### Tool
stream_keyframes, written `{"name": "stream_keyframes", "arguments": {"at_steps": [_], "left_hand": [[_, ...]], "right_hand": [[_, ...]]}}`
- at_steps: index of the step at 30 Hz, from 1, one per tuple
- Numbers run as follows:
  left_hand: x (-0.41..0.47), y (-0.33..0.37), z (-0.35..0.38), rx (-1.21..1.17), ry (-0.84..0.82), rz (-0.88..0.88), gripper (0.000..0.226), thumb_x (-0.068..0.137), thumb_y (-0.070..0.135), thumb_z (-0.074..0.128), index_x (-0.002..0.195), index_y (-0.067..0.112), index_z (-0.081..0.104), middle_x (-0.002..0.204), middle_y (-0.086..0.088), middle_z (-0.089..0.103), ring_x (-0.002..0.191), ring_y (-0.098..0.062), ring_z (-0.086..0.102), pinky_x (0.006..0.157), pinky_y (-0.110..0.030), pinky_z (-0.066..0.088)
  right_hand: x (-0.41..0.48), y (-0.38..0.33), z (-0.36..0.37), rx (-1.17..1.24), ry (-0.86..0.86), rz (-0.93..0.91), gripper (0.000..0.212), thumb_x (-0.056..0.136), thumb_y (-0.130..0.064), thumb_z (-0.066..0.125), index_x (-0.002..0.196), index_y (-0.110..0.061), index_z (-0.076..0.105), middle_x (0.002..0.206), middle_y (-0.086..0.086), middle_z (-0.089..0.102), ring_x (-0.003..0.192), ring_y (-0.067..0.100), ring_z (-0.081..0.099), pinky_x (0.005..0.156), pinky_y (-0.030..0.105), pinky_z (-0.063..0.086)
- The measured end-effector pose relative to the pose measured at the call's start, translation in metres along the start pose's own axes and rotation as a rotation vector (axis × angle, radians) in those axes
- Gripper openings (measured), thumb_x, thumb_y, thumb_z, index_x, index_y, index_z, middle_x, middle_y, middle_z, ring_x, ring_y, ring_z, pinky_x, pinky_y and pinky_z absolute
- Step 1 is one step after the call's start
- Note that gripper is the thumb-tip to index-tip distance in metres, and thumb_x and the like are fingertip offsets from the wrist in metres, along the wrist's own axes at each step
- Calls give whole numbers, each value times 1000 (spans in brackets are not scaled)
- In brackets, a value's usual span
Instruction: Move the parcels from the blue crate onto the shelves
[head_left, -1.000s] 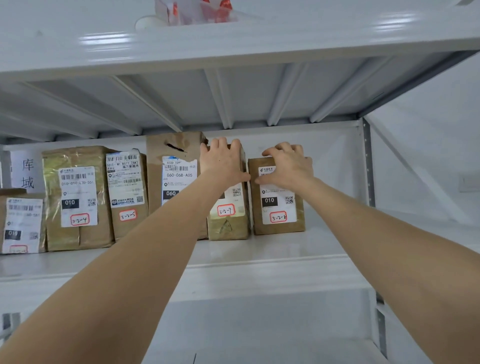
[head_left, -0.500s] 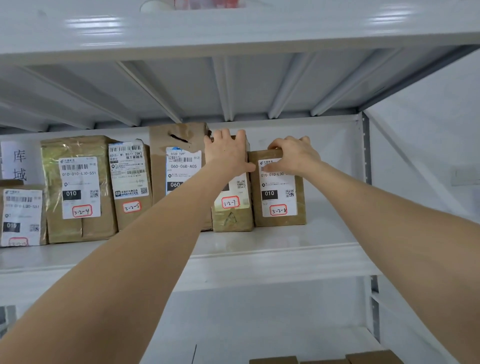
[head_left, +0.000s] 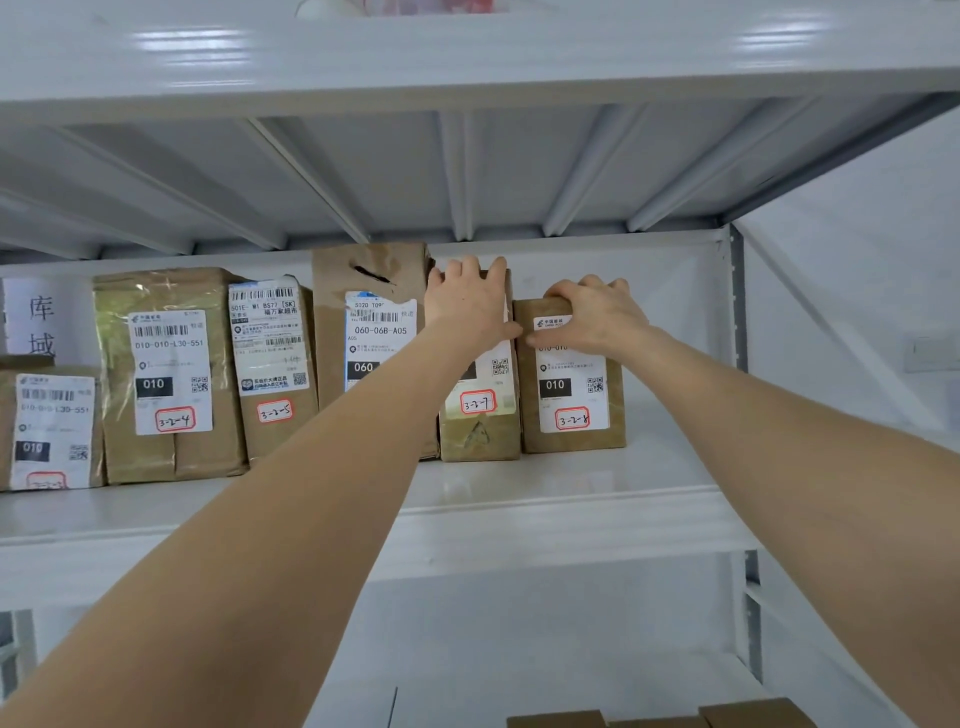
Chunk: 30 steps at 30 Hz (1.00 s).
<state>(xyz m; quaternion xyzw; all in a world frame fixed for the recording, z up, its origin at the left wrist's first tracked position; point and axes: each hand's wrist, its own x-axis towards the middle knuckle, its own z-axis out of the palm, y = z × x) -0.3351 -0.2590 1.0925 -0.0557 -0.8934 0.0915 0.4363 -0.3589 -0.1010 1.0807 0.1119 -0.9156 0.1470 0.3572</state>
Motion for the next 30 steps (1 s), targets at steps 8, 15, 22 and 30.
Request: {"name": "stream_keyframes", "arguments": {"at_steps": [8, 15, 22, 30], "left_hand": [[0, -2, 8, -12, 10, 20, 82, 82, 55, 62, 144, 18, 23, 138, -14, 38, 132, -32, 32, 113, -45, 23], [-2, -11, 8, 3, -41, 68, 108, 66, 56, 77, 147, 19, 15, 141, -10, 34, 135, -30, 28, 115, -45, 18], [-5, -12, 7, 14, -30, 91, 114, 67, 52, 78, 150, 18, 7, 146, -10, 29, 140, -29, 21, 117, -49, 15], [-20, -21, 2, 1, -8, 157, 114, 68, 46, 80, 151, 17, 6, 150, -11, 21, 142, -28, 17, 117, -46, 17]], "right_hand": [[-1, -1, 3, -13, -5, 1, 70, 73, -65, 66, 133, -34, 44, 125, 3, 47, 121, 30, 33, 85, 40, 42], [-1, -3, 7, -37, 16, 17, 71, 74, -65, 66, 134, -36, 42, 125, 4, 43, 122, 29, 32, 77, 36, 39], [-6, -7, 6, -168, 33, 19, 78, 74, -68, 63, 140, -38, 34, 139, 5, 39, 133, 32, 26, 99, 46, 36], [-23, -22, 6, -219, 130, 48, 86, 78, -60, 64, 148, -35, 21, 156, 7, 16, 146, 33, 3, 117, 50, 12]]}}
